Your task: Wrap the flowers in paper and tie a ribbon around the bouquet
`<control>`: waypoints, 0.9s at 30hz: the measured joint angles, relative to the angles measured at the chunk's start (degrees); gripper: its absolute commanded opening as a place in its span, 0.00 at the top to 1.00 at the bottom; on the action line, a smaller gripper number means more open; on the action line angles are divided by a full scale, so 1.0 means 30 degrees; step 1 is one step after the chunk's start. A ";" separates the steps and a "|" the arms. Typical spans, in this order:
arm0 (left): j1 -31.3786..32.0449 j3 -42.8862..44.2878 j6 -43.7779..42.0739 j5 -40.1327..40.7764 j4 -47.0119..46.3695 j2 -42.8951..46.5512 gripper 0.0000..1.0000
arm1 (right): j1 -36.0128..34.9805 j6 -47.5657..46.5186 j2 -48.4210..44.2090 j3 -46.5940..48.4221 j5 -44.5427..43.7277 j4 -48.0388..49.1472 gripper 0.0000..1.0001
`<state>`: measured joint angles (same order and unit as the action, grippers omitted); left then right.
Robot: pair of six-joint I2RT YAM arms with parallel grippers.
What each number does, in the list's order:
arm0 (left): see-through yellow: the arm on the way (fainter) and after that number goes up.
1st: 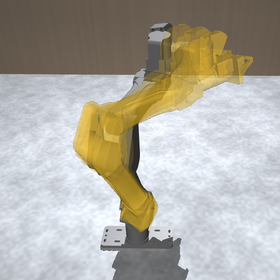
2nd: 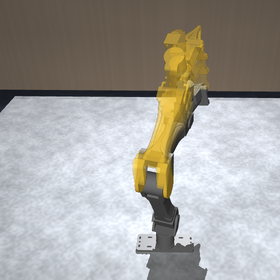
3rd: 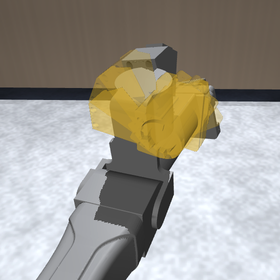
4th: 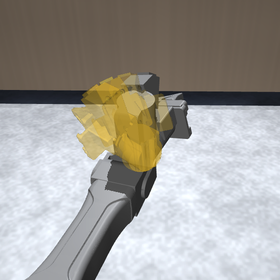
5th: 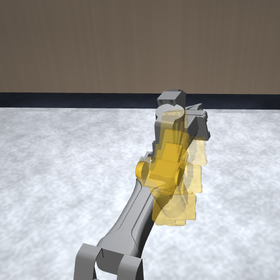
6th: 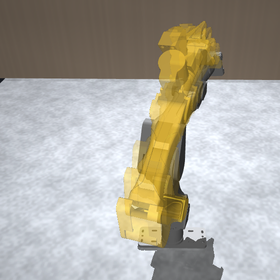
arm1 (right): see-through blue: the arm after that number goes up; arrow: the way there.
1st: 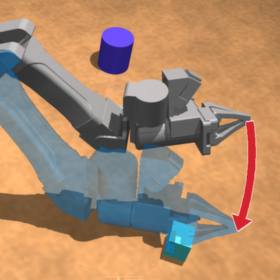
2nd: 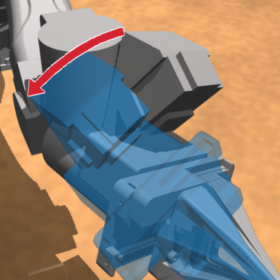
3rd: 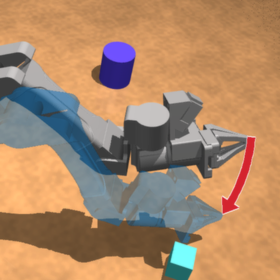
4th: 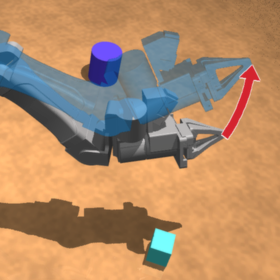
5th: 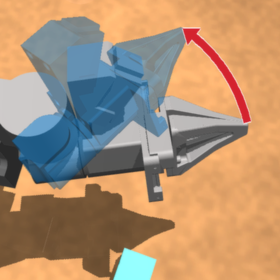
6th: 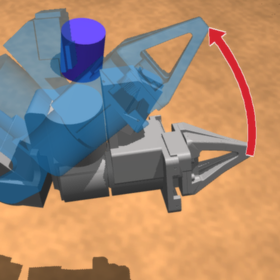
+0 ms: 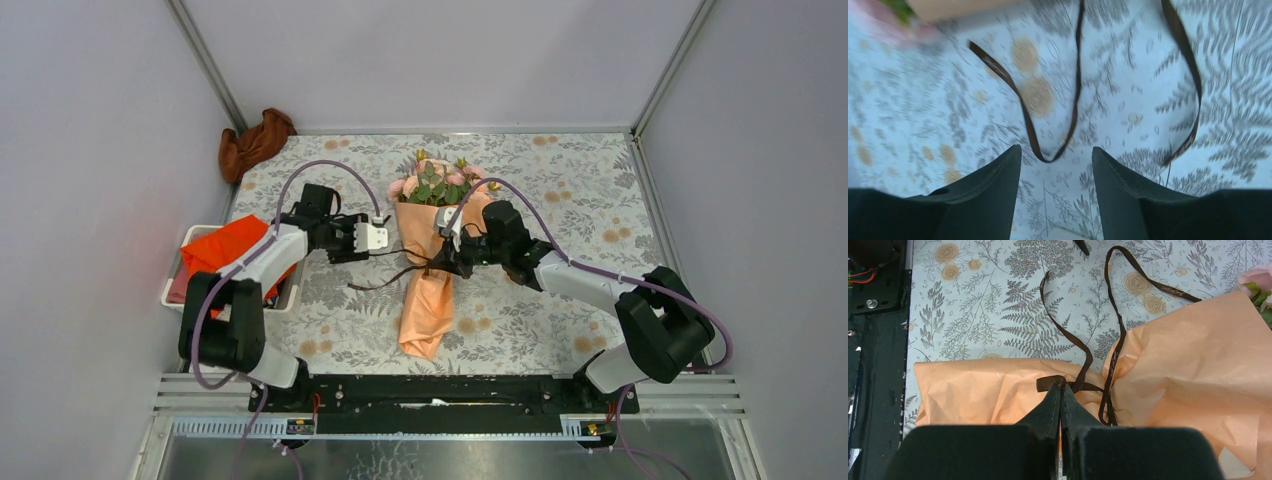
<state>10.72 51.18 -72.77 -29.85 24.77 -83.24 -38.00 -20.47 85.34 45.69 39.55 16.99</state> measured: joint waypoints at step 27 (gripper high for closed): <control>-0.1042 0.4051 -0.9056 0.3832 0.4167 -0.6594 0.63 | 0.0000 0.0488 0.0612 0.0000 -0.0364 0.0007 1.00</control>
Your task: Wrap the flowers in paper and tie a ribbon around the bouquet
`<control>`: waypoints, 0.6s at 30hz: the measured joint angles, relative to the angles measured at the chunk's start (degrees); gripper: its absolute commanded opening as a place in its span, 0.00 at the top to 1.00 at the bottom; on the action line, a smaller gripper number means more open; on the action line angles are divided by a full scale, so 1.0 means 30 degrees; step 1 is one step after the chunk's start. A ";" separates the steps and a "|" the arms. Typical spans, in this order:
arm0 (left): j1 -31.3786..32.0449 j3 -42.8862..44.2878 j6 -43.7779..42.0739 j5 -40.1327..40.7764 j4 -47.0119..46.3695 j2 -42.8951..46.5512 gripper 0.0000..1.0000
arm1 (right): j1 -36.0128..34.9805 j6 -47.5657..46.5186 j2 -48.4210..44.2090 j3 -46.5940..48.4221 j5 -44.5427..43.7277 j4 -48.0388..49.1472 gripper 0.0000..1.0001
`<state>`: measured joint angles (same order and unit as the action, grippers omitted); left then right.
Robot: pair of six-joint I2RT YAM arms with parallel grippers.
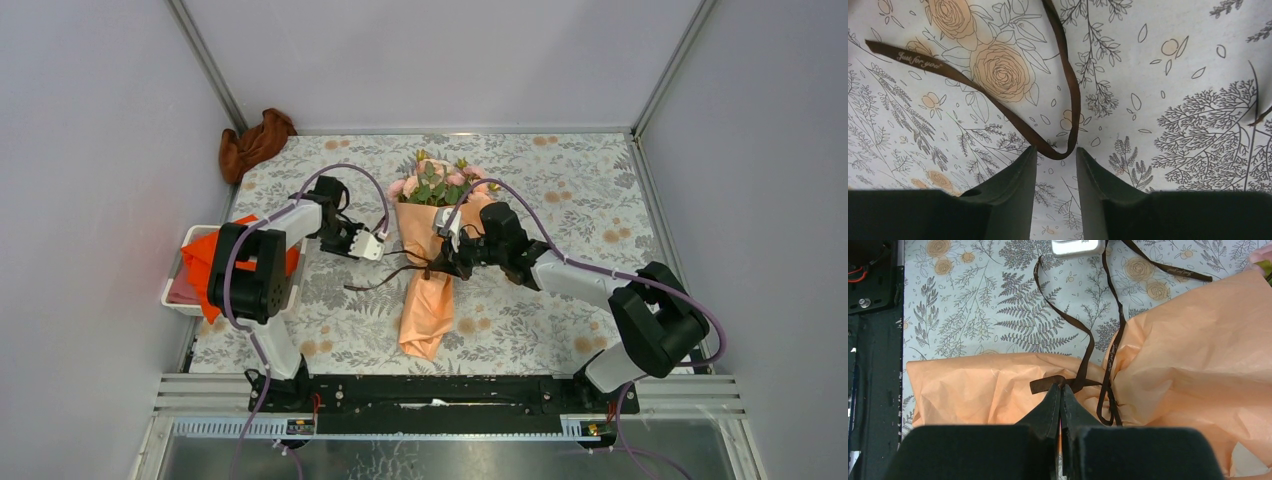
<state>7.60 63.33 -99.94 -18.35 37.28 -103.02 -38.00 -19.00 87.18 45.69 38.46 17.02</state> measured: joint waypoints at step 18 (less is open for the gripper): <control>0.0867 -0.0044 0.0933 -0.0510 0.2747 0.1362 1.00 | 0.0000 0.1086 0.0321 0.0262 -0.0459 -0.0007 1.00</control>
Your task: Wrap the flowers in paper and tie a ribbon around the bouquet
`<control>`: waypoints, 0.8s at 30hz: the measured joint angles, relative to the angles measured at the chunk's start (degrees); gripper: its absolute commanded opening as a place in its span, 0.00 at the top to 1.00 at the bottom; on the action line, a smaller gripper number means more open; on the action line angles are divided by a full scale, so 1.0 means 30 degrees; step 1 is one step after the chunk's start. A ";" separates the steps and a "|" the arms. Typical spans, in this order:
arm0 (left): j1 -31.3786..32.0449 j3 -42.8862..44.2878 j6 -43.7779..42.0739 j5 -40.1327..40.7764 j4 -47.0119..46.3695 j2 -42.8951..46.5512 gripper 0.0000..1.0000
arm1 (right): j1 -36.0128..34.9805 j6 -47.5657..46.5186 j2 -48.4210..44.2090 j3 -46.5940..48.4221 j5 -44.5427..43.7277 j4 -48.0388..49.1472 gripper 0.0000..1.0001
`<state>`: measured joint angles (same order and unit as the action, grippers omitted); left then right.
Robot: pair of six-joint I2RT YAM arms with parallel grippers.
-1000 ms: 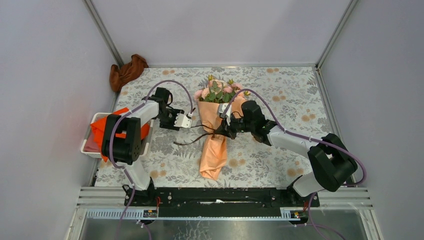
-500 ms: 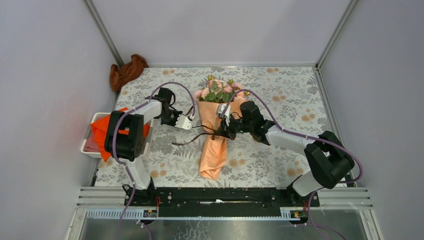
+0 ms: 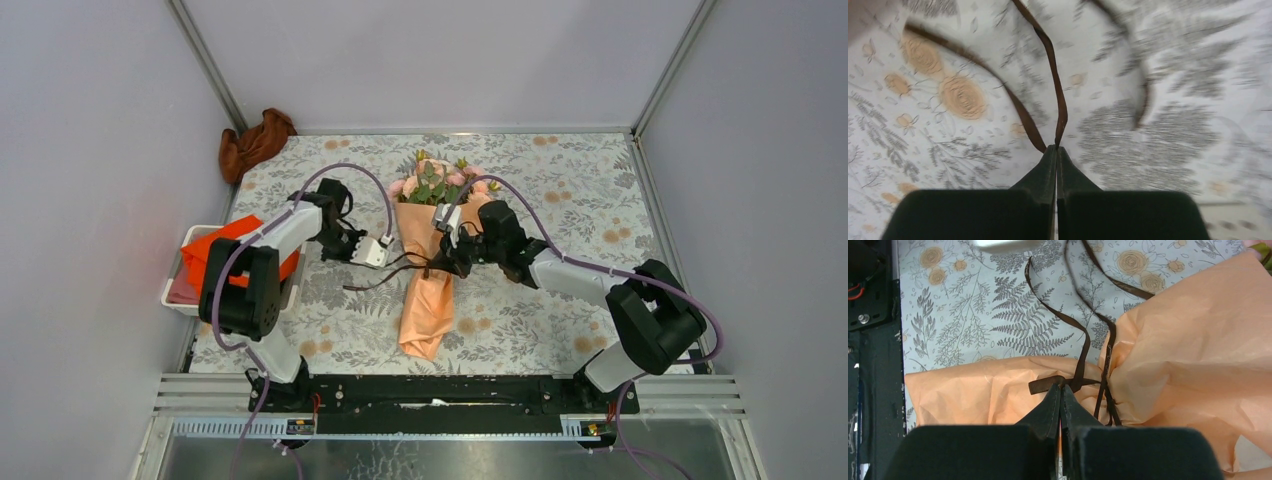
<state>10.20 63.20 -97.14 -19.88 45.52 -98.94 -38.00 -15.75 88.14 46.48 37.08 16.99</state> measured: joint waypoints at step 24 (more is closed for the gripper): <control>1.2684 0.3927 2.1711 -0.9595 0.2579 0.2892 1.00 | -0.0007 0.5625 0.0364 0.1020 -0.3031 0.0153 1.00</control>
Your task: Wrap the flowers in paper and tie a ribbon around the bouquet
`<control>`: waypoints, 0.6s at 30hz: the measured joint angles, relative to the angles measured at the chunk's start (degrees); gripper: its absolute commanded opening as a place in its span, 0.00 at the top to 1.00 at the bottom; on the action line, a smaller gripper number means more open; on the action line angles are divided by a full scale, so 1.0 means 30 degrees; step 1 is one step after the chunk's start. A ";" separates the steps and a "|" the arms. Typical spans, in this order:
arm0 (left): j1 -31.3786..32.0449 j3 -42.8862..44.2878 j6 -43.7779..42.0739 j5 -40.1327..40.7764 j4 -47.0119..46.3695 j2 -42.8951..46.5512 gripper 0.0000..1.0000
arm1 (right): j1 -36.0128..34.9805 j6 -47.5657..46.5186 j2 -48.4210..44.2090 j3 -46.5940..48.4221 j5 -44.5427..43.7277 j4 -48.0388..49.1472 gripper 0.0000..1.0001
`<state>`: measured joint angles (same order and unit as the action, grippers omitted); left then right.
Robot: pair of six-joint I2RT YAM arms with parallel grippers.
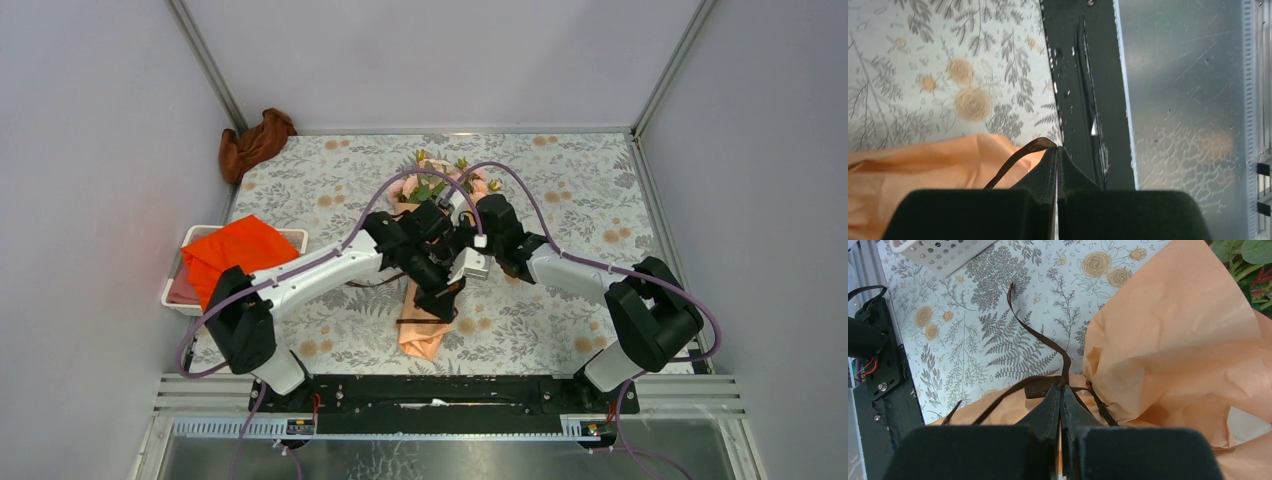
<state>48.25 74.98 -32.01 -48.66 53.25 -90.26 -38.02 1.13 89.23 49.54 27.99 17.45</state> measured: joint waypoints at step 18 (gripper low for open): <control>0.1690 -0.6360 0.2229 0.0612 -1.1293 -0.0364 0.59 | 0.0714 0.1027 0.0117 0.0000 0.0189 0.0066 1.00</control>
<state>53.32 55.90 -25.32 -46.83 19.38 -91.35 -35.88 4.21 89.58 49.54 28.56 17.65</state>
